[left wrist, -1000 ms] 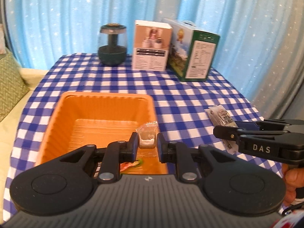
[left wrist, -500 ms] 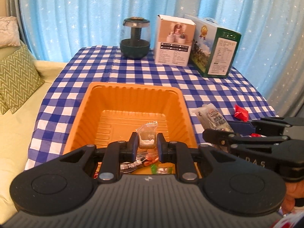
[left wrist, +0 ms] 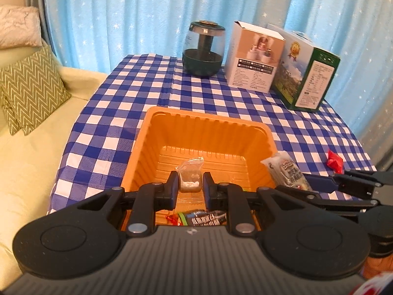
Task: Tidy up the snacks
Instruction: 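Carry both snacks over the orange tray and open both grippers, then withdraw both tools from the tray toward the two red candies, then grasp one red candy with right gripper while left grasps the other red candy, then carry both red candies over the orange tray and open both grippers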
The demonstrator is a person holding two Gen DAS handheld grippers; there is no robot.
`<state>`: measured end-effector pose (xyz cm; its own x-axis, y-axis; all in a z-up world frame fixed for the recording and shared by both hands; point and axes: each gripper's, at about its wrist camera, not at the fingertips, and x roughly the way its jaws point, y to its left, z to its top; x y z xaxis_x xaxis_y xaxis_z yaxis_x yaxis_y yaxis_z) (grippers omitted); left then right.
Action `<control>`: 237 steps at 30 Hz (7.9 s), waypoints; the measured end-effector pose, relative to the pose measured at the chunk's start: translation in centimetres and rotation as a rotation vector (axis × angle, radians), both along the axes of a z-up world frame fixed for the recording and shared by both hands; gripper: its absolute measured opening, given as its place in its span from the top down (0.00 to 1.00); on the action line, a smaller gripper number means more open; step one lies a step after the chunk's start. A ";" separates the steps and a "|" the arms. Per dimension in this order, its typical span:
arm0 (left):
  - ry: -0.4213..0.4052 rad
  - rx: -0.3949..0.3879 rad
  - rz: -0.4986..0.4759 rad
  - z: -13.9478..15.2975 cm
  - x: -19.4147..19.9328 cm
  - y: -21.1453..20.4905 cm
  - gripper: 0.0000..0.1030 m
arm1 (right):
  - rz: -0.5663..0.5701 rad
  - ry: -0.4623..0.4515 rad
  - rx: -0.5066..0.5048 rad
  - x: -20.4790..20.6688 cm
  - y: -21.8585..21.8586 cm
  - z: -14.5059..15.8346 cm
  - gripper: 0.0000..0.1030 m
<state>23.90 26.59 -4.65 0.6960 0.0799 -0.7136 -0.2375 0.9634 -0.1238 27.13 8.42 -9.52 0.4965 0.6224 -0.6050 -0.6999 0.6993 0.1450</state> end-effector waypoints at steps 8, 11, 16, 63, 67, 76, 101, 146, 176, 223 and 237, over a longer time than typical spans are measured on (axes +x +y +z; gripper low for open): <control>-0.001 -0.018 0.002 -0.8 1.6 1.1 0.82 | 0.035 -0.005 -0.005 1.7 2.4 -0.7 0.63; -0.005 -0.028 0.011 -1.1 2.0 1.5 0.82 | 0.044 -0.006 -0.014 2.4 3.1 -1.2 0.63; 0.011 -0.029 0.025 -1.9 2.9 2.1 0.82 | 0.054 -0.013 -0.024 3.5 3.7 -1.6 0.63; -0.015 -0.008 0.087 -1.3 3.2 2.7 0.70 | 0.037 0.027 0.092 5.2 2.1 -1.1 0.44; -0.020 -0.010 0.068 -1.2 3.3 2.0 0.68 | 0.024 0.015 0.075 5.0 1.5 -1.0 0.44; -0.051 -0.022 -0.008 -0.3 3.8 -1.1 0.61 | -0.042 -0.039 0.065 4.3 -1.3 0.3 0.44; -0.097 -0.019 -0.271 1.1 6.2 -14.7 0.45 | -0.341 -0.044 0.041 5.0 -19.6 0.8 0.44; 0.041 0.020 -0.373 -5.4 9.2 -21.5 0.20 | -0.084 -0.022 -0.150 10.6 -20.0 -6.9 0.57; 0.023 0.340 -0.566 -7.1 12.4 -26.4 0.24 | -0.408 0.110 -0.025 12.2 -26.5 -4.7 0.72; 0.204 0.065 -0.559 -9.4 17.2 -29.3 0.78 | -0.481 0.174 0.051 12.6 -28.5 -4.5 0.72; 0.143 0.036 -0.417 -7.4 5.3 -27.8 0.78 | -0.422 0.190 -0.016 4.8 -27.1 -3.3 0.72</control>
<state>29.23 -1.25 -12.01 0.5687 -0.1608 -0.8067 0.1605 0.9835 -0.0829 31.91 -18.71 -12.82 0.5841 0.3791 -0.7177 -0.3154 0.9207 0.2297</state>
